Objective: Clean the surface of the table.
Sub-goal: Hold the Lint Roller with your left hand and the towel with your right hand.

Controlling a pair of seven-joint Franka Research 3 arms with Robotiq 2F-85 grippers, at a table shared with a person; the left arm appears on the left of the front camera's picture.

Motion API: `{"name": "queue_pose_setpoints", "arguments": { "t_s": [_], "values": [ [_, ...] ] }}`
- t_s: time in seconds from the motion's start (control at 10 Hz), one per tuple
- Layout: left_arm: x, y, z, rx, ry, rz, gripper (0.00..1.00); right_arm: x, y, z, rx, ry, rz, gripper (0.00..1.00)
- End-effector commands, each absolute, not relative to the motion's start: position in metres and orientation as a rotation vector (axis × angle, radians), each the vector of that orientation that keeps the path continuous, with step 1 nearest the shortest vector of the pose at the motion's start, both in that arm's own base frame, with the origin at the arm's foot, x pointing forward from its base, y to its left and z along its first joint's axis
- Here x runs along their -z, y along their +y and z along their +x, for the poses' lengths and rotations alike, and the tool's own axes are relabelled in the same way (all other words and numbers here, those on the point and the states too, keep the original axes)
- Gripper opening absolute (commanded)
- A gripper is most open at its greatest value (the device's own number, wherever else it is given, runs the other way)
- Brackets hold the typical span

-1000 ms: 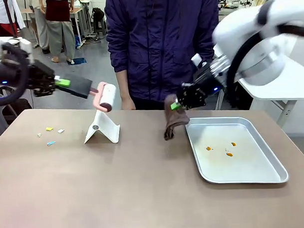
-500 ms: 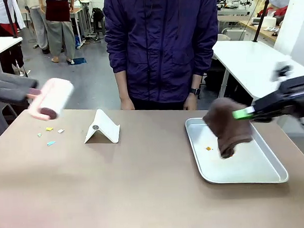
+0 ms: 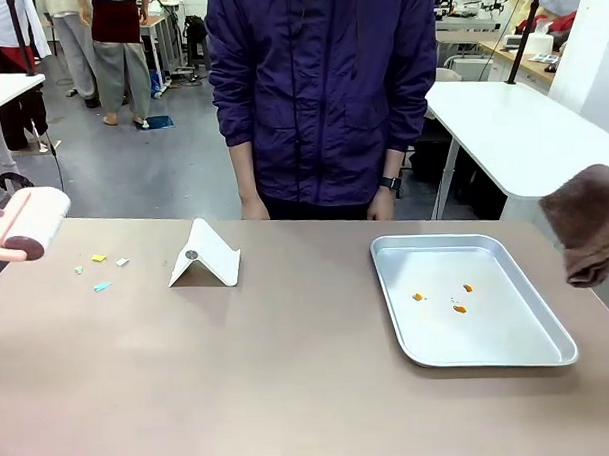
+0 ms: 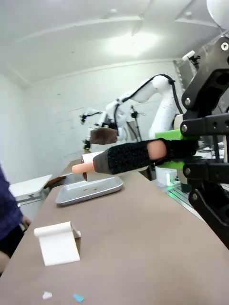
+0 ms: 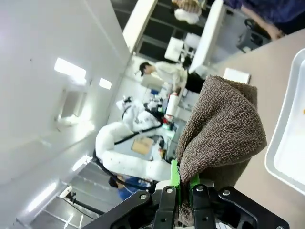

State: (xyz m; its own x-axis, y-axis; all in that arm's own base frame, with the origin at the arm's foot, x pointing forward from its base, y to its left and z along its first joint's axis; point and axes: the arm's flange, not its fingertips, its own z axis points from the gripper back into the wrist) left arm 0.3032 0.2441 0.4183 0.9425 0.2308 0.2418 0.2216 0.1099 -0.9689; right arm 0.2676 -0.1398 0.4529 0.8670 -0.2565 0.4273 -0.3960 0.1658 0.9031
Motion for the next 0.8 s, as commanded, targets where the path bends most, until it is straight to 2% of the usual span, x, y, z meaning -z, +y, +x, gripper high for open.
{"name": "queue_pose_setpoints", "arguments": {
  "t_s": [0.0, 0.1, 0.2, 0.3, 0.7],
  "values": [
    [-0.422, 0.253, 0.29, -0.119, -0.498, -1.55, 0.0, -0.432, -0.136, 0.259, -0.078, -0.604, 1.425, 0.0],
    [-0.414, 0.259, 0.292, -0.202, -0.49, -1.555, 0.0, -0.424, -0.14, 0.261, -0.055, -0.648, 1.434, 0.0],
    [-0.407, 0.259, 0.301, -0.297, -0.47, -1.521, 0.0, -0.446, -0.152, 0.263, -0.071, -0.582, 1.427, 0.0],
    [-0.414, 0.263, 0.288, -0.123, -0.447, -1.51, 0.0, -0.446, -0.152, 0.263, -0.071, -0.582, 1.427, 0.0],
    [-0.414, 0.263, 0.288, -0.123, -0.447, -1.51, 0.0, -0.446, -0.152, 0.263, -0.071, -0.582, 1.427, 0.0]
  ]
}}
